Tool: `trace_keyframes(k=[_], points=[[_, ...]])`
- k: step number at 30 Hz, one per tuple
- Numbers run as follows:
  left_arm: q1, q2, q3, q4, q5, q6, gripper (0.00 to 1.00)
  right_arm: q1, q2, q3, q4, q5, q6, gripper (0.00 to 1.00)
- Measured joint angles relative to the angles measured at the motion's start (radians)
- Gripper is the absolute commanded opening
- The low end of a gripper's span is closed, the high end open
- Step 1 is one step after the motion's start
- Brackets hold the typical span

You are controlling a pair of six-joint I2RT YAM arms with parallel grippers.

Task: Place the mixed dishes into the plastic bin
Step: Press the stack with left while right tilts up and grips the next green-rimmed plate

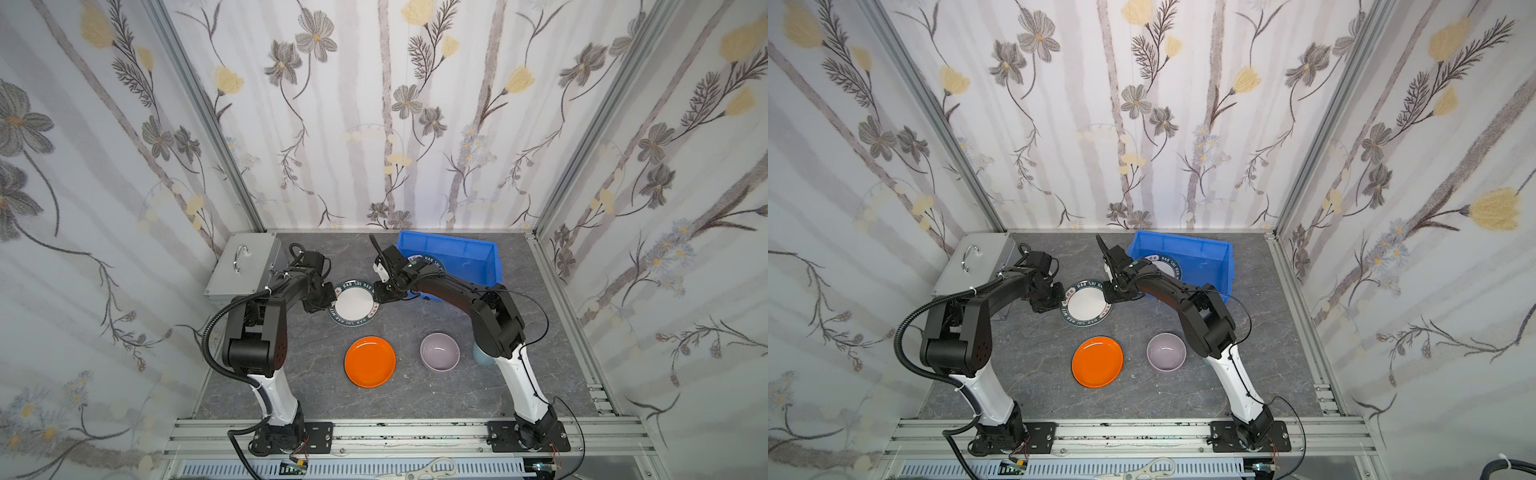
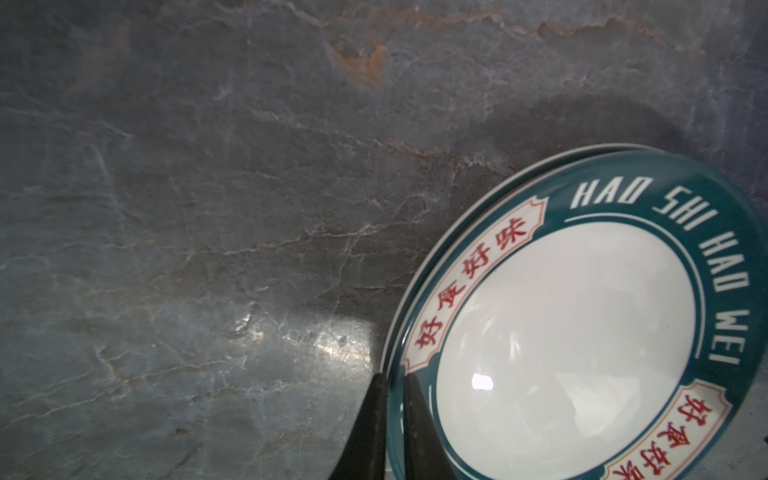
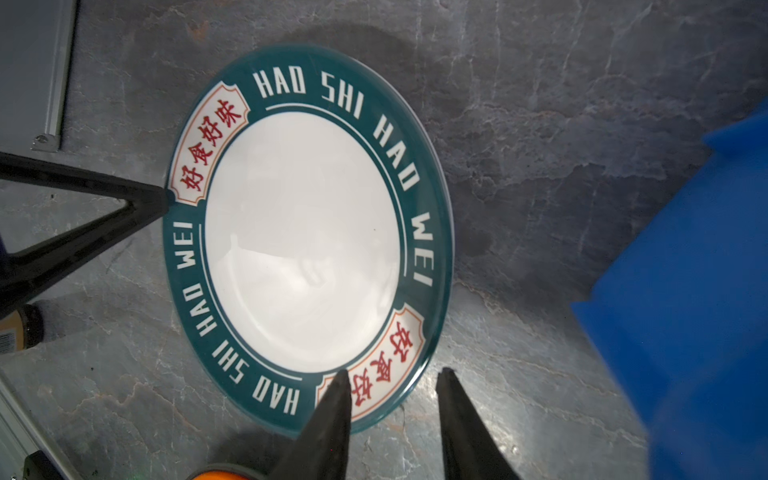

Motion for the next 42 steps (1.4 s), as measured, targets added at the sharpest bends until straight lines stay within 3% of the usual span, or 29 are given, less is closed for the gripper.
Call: trace_keyframes(k=[12, 22, 34, 38, 42], points=[[0.000, 0.033, 0.024, -0.001, 0.002, 0.005, 0.06, -0.027, 0.017, 0.004, -0.003, -0.020, 0.000, 0.33], [0.000, 0.051, 0.048, -0.016, 0.005, 0.012, 0.05, -0.035, 0.036, 0.016, 0.027, -0.101, 0.000, 0.31], [-0.002, 0.059, 0.050, -0.020, 0.018, 0.012, 0.05, -0.037, 0.056, 0.032, 0.055, -0.172, 0.011, 0.11], [-0.003, 0.060, 0.050, -0.020, 0.034, 0.012, 0.14, -0.039, 0.058, 0.033, 0.078, -0.206, 0.018, 0.11], [-0.004, 0.053, 0.050, -0.020, 0.040, 0.011, 0.33, -0.039, 0.056, 0.034, 0.079, -0.211, 0.018, 0.09]])
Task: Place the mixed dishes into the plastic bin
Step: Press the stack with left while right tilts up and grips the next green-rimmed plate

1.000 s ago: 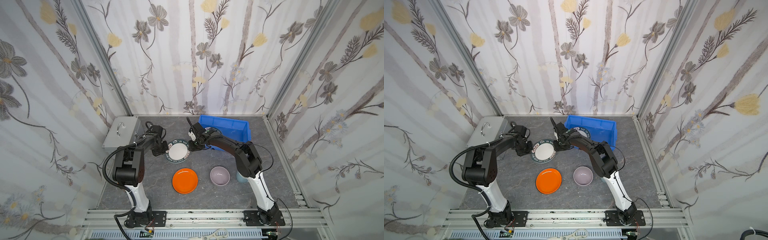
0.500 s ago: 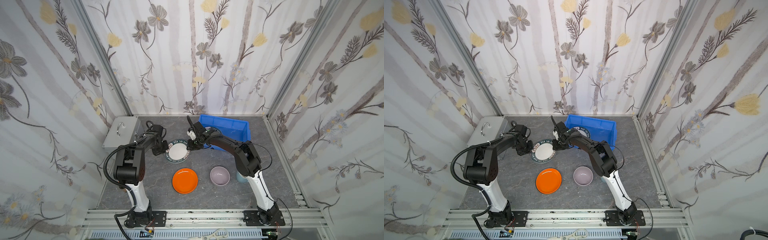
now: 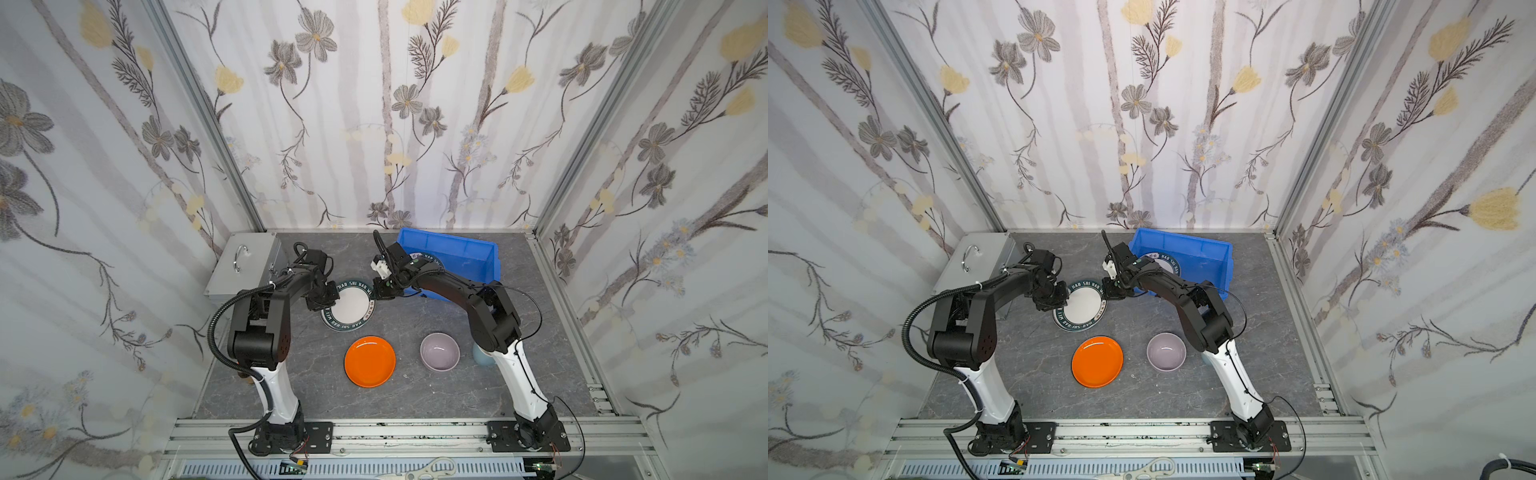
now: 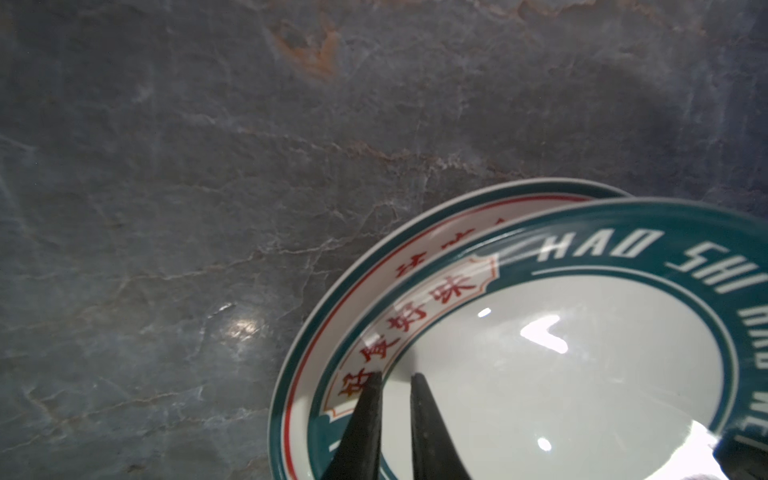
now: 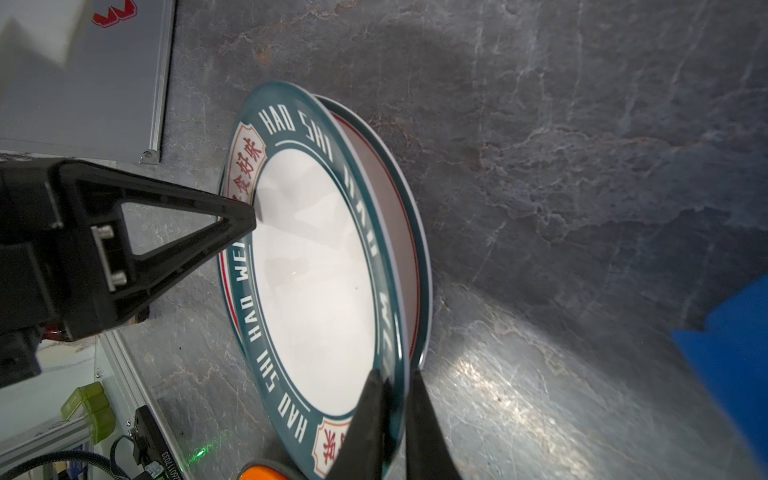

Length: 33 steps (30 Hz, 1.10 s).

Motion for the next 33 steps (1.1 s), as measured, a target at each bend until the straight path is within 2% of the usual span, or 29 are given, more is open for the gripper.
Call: trace_keyframes(k=[2, 6, 9, 23, 33], points=[[0.000, -0.011, 0.000, 0.000, 0.005, 0.000, 0.43, -0.001, -0.003, 0.000, 0.000, -0.003, 0.000, 0.08], [0.000, -0.043, 0.002, -0.010, 0.005, 0.004, 0.72, -0.007, -0.011, 0.000, 0.000, -0.018, 0.000, 0.07], [0.001, -0.077, 0.011, -0.022, -0.005, 0.017, 0.98, -0.012, -0.018, 0.000, -0.001, -0.029, -0.001, 0.06], [0.018, -0.286, 0.027, -0.070, -0.043, 0.049, 1.00, -0.014, -0.061, 0.026, -0.008, -0.073, -0.004, 0.05], [0.044, -0.387, 0.012, -0.093, -0.074, 0.052, 1.00, -0.048, -0.121, 0.028, 0.004, -0.157, 0.025, 0.05]])
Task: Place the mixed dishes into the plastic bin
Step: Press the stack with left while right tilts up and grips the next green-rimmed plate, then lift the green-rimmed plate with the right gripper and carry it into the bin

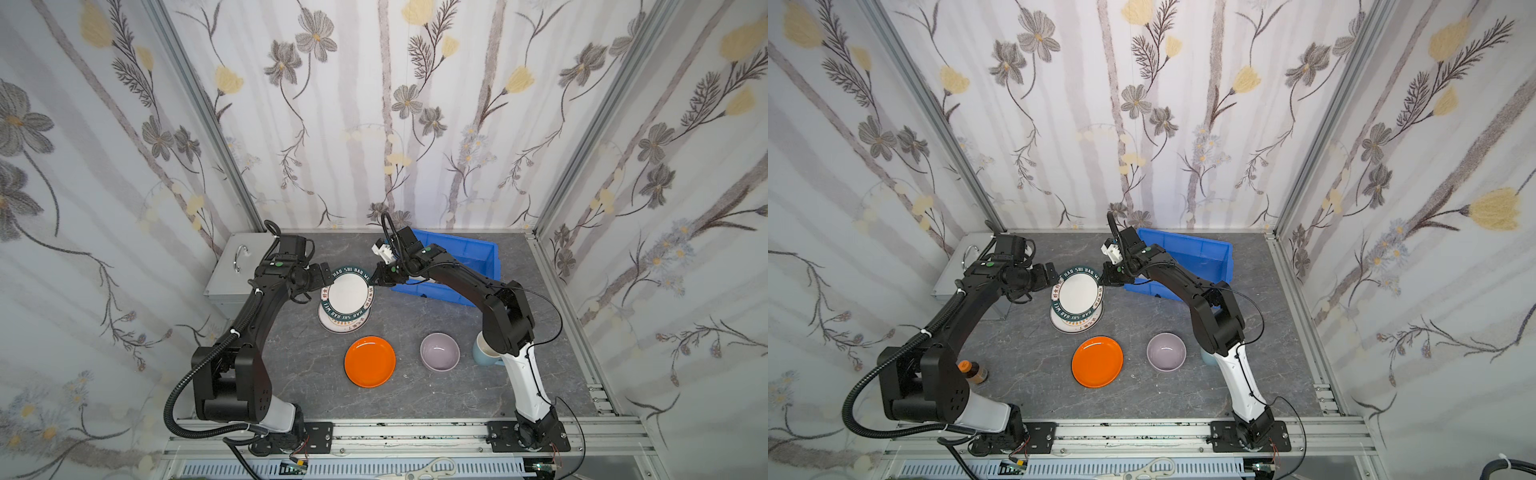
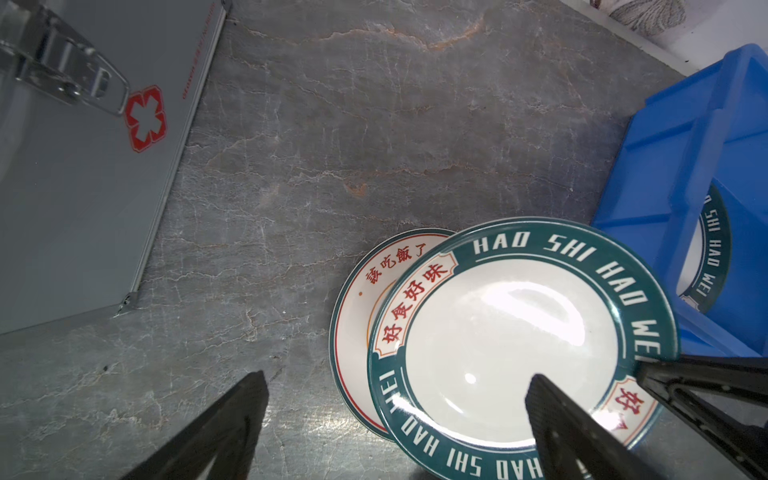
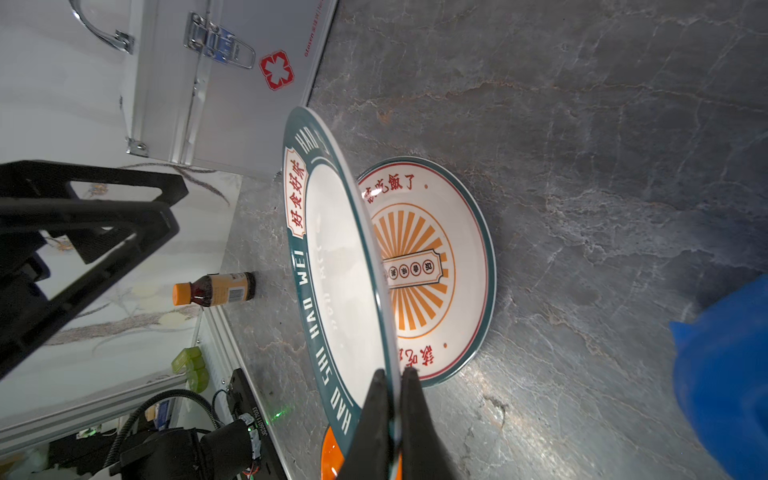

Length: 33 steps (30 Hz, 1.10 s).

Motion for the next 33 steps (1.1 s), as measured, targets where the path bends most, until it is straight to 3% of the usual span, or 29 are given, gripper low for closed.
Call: trace_keyframes(k=[9, 21, 33], points=[[0.003, -0.023, 0.015, 0.000, -0.010, -0.009, 1.00, -0.149, -0.107, 0.002, 0.027, -0.048, 0.024, 0.05], [-0.012, 0.065, 0.119, 0.008, 0.037, -0.034, 1.00, -0.367, -0.192, -0.095, 0.035, -0.003, -0.018, 0.05], [-0.053, 0.175, 0.257, -0.006, 0.046, -0.034, 1.00, -0.462, -0.198, -0.178, 0.013, 0.082, -0.057, 0.05]])
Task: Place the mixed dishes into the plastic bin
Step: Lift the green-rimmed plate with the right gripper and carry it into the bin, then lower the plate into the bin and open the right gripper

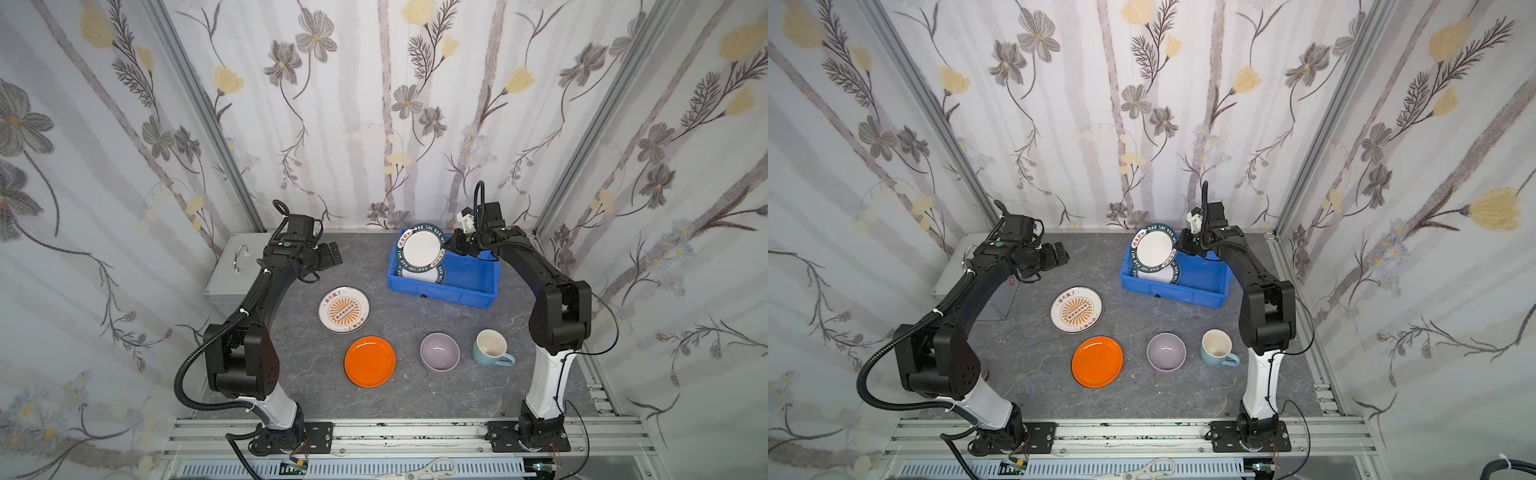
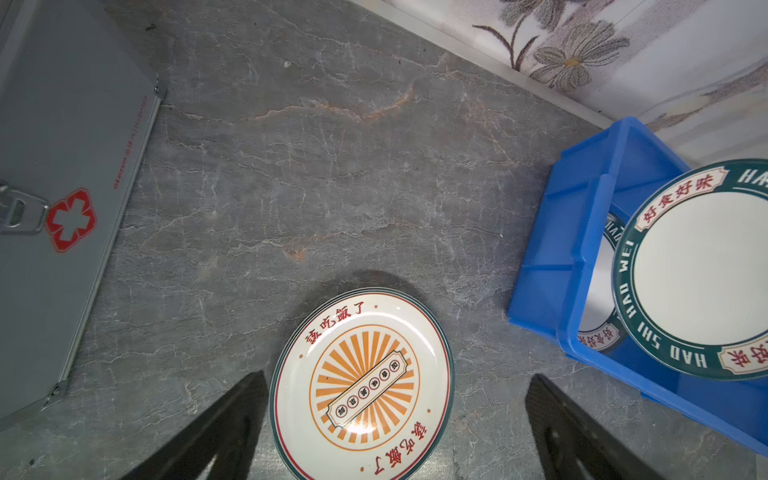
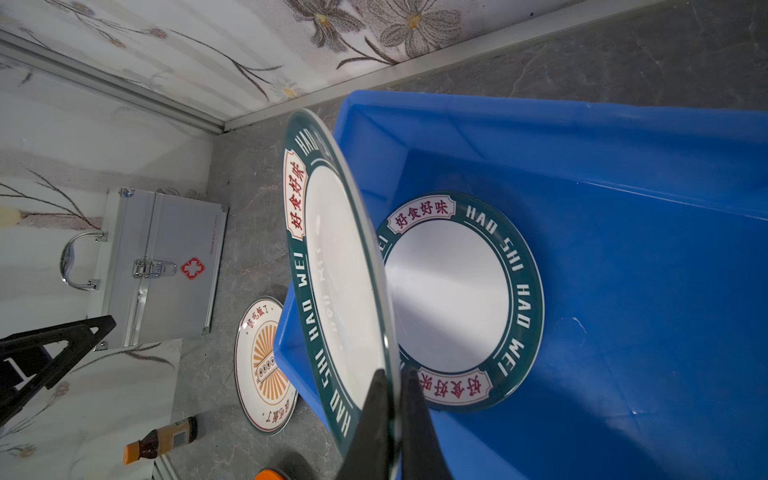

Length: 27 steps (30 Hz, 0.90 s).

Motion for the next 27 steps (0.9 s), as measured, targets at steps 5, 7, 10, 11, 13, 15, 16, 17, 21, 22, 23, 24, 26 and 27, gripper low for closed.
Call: trace_keyframes(k=[5, 7, 10, 11, 13, 15, 16, 17, 21, 22, 23, 24, 26, 27], points=[[-0.009, 0.033, 0.029, -0.011, 0.000, 0.000, 1.00, -0.007, 0.038, -0.010, -0.001, 0.018, -0.008, 0.05], [-0.011, 0.040, 0.035, -0.014, 0.000, 0.001, 1.00, -0.008, 0.056, -0.015, -0.003, 0.025, -0.011, 0.04], [-0.013, 0.050, 0.040, -0.018, 0.000, 0.003, 1.00, -0.008, 0.085, -0.024, -0.004, 0.032, -0.013, 0.04], [-0.013, 0.052, 0.042, -0.020, 0.000, 0.003, 1.00, -0.008, 0.094, -0.027, -0.006, 0.034, -0.013, 0.04], [-0.014, 0.056, 0.045, -0.027, 0.000, 0.003, 1.00, -0.007, 0.109, -0.027, -0.010, 0.036, -0.014, 0.05], [-0.015, 0.060, 0.050, -0.033, 0.000, 0.004, 1.00, -0.008, 0.122, -0.027, -0.010, 0.038, -0.016, 0.05], [-0.015, 0.063, 0.051, -0.034, 0.000, 0.004, 1.00, -0.008, 0.128, -0.027, -0.010, 0.039, -0.016, 0.05], [-0.016, 0.065, 0.053, -0.034, 0.000, 0.004, 1.00, -0.009, 0.135, -0.027, -0.008, 0.039, -0.016, 0.05], [-0.017, 0.070, 0.060, -0.043, 0.000, 0.006, 1.00, -0.014, 0.164, -0.027, -0.003, 0.035, -0.013, 0.06], [-0.018, 0.071, 0.061, -0.043, 0.000, 0.007, 1.00, -0.014, 0.169, -0.027, -0.002, 0.034, -0.013, 0.07], [-0.018, 0.072, 0.062, -0.043, 0.000, 0.007, 1.00, -0.015, 0.173, -0.027, 0.000, 0.032, -0.012, 0.08], [-0.018, 0.074, 0.062, -0.044, 0.000, 0.007, 1.00, -0.014, 0.177, -0.027, 0.002, 0.031, -0.012, 0.08], [-0.018, 0.078, 0.064, -0.047, 0.000, 0.007, 1.00, -0.014, 0.184, -0.027, 0.004, 0.028, -0.013, 0.13], [-0.018, 0.079, 0.064, -0.048, 0.000, 0.007, 1.00, -0.014, 0.187, -0.027, 0.004, 0.030, -0.013, 0.16]])
